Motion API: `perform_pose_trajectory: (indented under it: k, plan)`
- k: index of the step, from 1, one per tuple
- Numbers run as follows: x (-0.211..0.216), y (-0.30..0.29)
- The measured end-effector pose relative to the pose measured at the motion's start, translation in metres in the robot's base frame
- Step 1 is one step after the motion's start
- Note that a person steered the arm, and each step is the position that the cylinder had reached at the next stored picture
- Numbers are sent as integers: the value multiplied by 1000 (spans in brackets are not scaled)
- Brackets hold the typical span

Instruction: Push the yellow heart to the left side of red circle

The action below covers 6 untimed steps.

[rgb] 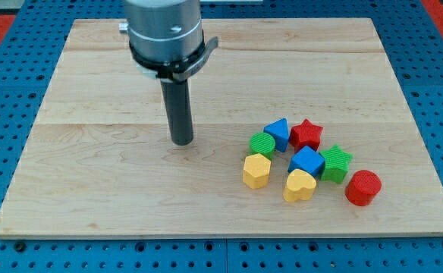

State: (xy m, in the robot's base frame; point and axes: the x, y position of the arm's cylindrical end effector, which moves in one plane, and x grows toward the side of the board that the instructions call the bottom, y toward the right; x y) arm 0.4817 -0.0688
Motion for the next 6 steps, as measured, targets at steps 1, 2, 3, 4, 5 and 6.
perform_pose_trajectory:
  k: [1, 2, 3, 4, 5, 6]
  plan:
    - [49, -3]
    - [96, 37]
    - [94, 135]
    - [74, 162]
    - [64, 159]
    - [51, 151]
